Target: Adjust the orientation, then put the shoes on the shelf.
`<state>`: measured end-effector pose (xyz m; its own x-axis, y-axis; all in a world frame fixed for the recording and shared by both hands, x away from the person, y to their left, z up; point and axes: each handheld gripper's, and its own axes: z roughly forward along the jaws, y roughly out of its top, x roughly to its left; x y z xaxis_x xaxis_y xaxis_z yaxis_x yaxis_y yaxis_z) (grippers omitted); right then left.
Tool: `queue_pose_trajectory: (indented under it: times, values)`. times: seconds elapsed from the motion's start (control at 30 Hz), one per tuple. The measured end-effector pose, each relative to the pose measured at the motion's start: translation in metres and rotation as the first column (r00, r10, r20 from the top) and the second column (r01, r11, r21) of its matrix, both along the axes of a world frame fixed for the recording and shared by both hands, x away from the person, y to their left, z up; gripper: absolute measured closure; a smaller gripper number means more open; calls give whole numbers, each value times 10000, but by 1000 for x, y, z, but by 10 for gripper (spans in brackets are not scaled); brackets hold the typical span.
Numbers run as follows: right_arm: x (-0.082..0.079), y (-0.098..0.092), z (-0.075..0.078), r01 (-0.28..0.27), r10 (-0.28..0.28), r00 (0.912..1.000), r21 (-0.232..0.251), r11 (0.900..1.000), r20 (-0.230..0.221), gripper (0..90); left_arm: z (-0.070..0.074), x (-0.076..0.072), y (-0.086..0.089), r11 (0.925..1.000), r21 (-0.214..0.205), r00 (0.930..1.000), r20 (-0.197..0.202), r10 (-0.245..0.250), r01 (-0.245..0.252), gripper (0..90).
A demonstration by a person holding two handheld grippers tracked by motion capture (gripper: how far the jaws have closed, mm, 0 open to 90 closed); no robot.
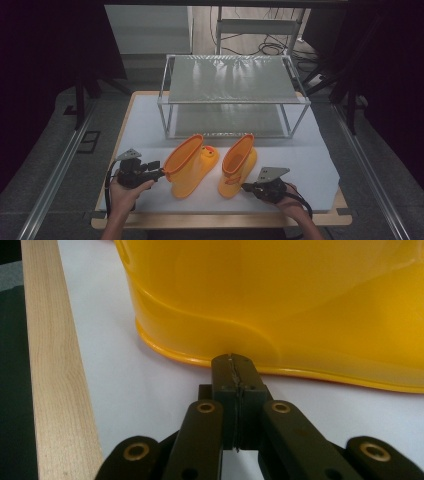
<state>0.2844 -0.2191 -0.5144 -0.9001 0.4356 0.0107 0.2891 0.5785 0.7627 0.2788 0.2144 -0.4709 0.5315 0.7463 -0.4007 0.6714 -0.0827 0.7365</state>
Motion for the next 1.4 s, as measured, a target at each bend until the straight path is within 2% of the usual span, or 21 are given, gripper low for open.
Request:
queue_pose_trajectory:
  times: [0.1, 0.17, 0.2, 0.23, 0.27, 0.3, 0.37, 0.43, 0.63, 0.73, 1.0, 1.07, 1.1, 1.27, 1.4]
  values:
    - [-1, -9, 2, 274, -275, 9996, 113, 9996, 72, 856, 0, 0, -1, 10000, -2, 10000, -4, -18, 18, 456]
    - [-1, -21, 4, 636, -639, 9979, 304, 9975, 99, 825, -1, 0, -1, 10000, 2, 10000, -13, -31, 31, 456]
    - [1, -35, 8, 1175, -1189, 9926, 515, 9917, 255, 787, 0, 0, -1, 10000, -11, 10000, -23, -31, 31, 456]
    - [1, -35, 8, 1175, -1189, 9926, 515, 9917, 255, 787, 0, 0, -1, 10000, -24, 10000, -24, -37, 37, 456]
    - [3, -47, 10, 1638, -1663, 9858, 798, 9833, 247, 749, 0, 0, -1, 10000, -25, 10000, -24, -41, 41, 456]
    - [4, -51, 10, 1823, -1851, 9824, 891, 9792, 245, 722, 0, 0, 0, 10000, -19, 10000, -28, -49, 49, 455]
    - [7, -65, 11, 2473, -2522, 9673, 1203, 9614, 270, 670, 0, 0, 0, 10000, -27, 10000, -24, -36, 36, 456]
    - [11, -78, 10, 3084, -3134, 9494, 1317, 9421, 187, 602, 1, 0, 1, 10000, -34, 10000, -18, -11, 11, 455]
    - [19, -100, 5, 4295, -4317, 9018, 1484, 8908, -190, 515, 0, 0, 1, 10000, -48, 10000, -79, 5, -6, 455]
    - [20, -105, 3, 4565, -4585, 8884, 1493, 8771, -227, 497, -1, 0, 1, 9999, -106, 9999, -136, -4, 3, 455]
    - [20, -105, 2, 4690, -4707, 8819, 1452, 8712, -242, 487, 4, -1, 2, 9998, -185, 9999, -102, -61, 59, 450]
    - [21, -106, 3, 4730, -4751, 8796, 1502, 8681, -243, 484, 8, -1, 4, 9984, -536, 9998, -116, -178, 171, 445]
    - [21, -106, 4, 4748, -4766, 8787, 1494, 8673, -261, 483, 12, -2, 5, 9965, -802, 9996, -134, -263, 252, 439]
    - [21, -106, 4, 4748, -4759, 8789, 1556, 8663, -324, 483, 33, -1, 9, 9931, -1105, 9992, 90, -390, 397, 432]
    - [21, -105, 5, 4730, -4746, 8798, 1531, 8677, -282, 482, 58, 3, 10, 9928, -958, 9974, 179, -705, 719, 438]
